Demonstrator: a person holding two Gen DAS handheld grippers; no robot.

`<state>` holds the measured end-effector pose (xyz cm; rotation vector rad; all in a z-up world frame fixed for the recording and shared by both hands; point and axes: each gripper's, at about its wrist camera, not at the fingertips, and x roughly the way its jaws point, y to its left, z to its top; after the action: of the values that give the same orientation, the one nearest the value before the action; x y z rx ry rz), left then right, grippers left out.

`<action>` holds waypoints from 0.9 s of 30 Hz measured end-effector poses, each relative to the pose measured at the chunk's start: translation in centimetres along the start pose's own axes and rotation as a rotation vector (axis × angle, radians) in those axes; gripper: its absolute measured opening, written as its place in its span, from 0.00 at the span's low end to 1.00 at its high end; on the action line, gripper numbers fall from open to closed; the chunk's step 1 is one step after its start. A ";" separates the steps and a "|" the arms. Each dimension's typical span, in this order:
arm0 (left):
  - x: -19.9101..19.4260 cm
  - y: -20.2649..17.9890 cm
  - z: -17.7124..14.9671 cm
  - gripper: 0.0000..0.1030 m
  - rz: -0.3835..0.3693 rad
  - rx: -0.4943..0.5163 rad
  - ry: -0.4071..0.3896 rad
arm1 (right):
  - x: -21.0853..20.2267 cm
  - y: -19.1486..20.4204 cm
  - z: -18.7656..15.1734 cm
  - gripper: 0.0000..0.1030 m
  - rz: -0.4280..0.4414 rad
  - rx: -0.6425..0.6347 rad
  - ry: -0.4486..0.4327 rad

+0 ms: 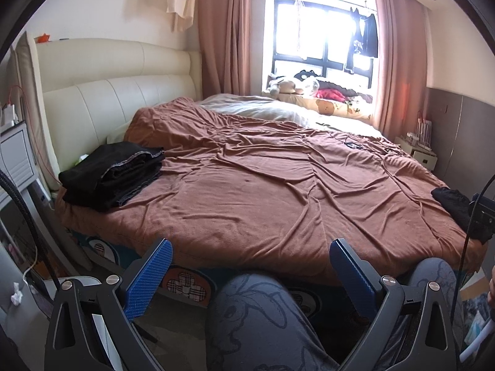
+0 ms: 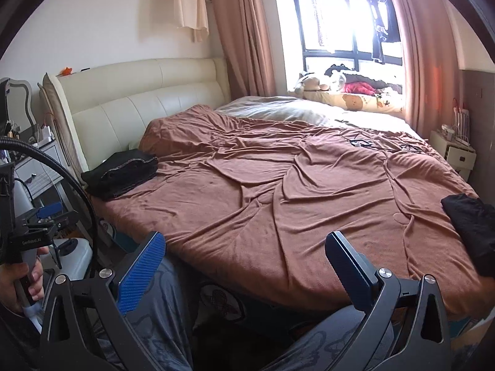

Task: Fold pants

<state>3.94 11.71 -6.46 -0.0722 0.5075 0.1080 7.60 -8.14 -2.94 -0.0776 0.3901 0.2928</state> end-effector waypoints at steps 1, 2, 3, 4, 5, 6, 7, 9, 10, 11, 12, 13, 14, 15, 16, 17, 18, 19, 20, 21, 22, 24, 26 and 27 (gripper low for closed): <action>0.0 0.1 -0.2 0.99 -0.001 -0.003 -0.006 | 0.2 0.2 -0.2 1.00 -0.014 -0.014 0.000; 0.0 0.1 -0.4 0.99 0.000 -0.008 -0.011 | 0.2 0.4 -0.3 1.00 -0.018 -0.023 0.001; -0.1 0.3 -0.5 0.99 0.002 -0.016 -0.016 | 0.3 0.5 -0.5 1.00 -0.019 -0.025 0.001; -0.1 0.4 -0.7 0.99 0.004 -0.026 -0.022 | 0.4 0.6 -0.6 1.00 -0.020 -0.021 0.001; -0.1 0.6 -0.8 0.99 0.008 -0.035 -0.028 | 0.4 0.6 -0.7 1.00 -0.021 -0.014 0.001; -0.2 0.8 -0.9 0.99 0.010 -0.044 -0.034 | 0.4 0.5 -0.8 1.00 -0.021 -0.007 0.000; -0.2 1.0 -1.0 0.99 0.012 -0.050 -0.037 | 0.4 0.5 -0.9 1.00 -0.022 -0.001 -0.002; -0.2 1.3 -1.2 0.99 0.013 -0.056 -0.040 | 0.3 0.6 -1.3 1.00 -0.025 0.009 -0.006; -0.3 1.4 -1.3 0.99 0.015 -0.058 -0.042 | 0.3 0.6 -1.4 1.00 -0.027 0.011 -0.005; -0.4 1.5 -1.3 0.99 0.017 -0.059 -0.045 | 0.3 0.7 -1.5 1.00 -0.030 0.012 -0.005; -0.4 1.5 -1.4 0.99 0.017 -0.060 -0.049 | 0.3 0.7 -1.6 1.00 -0.034 0.012 -0.006; -0.5 1.6 -1.5 0.99 0.017 -0.061 -0.051 | 0.3 0.7 -1.6 1.00 -0.036 0.013 -0.005; -0.5 1.6 -1.4 0.99 0.013 -0.064 -0.049 | 0.4 0.7 -1.6 1.00 -0.036 0.015 -0.003; -0.5 1.6 -1.4 0.99 0.007 -0.069 -0.047 | 0.5 0.7 -1.6 1.00 -0.034 0.019 -0.004; -0.5 1.7 -1.3 0.99 0.004 -0.074 -0.049 | 0.5 0.7 -1.6 1.00 -0.034 0.021 -0.005; -0.6 1.6 -1.3 0.99 0.004 -0.076 -0.053 | 0.5 0.8 -1.5 1.00 -0.033 0.021 -0.007; -0.7 1.6 -1.3 0.99 0.005 -0.074 -0.056 | 0.5 0.9 -1.5 1.00 -0.030 0.019 -0.006; -0.8 1.6 -1.3 0.99 0.005 -0.072 -0.058 | 0.5 1.0 -1.4 1.00 -0.028 0.015 -0.006; -0.9 1.5 -1.3 0.99 0.004 -0.072 -0.060 | 0.5 1.1 -1.4 1.00 -0.027 0.011 -0.006; -1.0 1.5 -1.3 0.99 0.001 -0.071 -0.062 | 0.5 1.0 -1.5 1.00 -0.028 0.008 -0.009; -1.1 1.4 -1.3 0.99 0.002 -0.069 -0.065 | 0.5 1.1 -1.5 1.00 -0.029 0.005 -0.011; -1.2 1.4 -1.3 0.99 0.009 -0.064 -0.071 | 0.4 1.1 -1.6 1.00 -0.029 0.006 -0.014; -1.3 1.4 -1.4 0.99 0.009 -0.063 -0.073 | 0.4 1.1 -1.7 1.00 -0.028 0.009 -0.013; -1.4 1.4 -1.4 0.99 0.008 -0.064 -0.073 | 0.4 1.1 -1.7 1.00 -0.028 0.011 -0.013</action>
<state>1.90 12.84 -7.04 -0.1285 0.4310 0.1346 7.00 -7.22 -4.71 -0.0705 0.3774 0.2633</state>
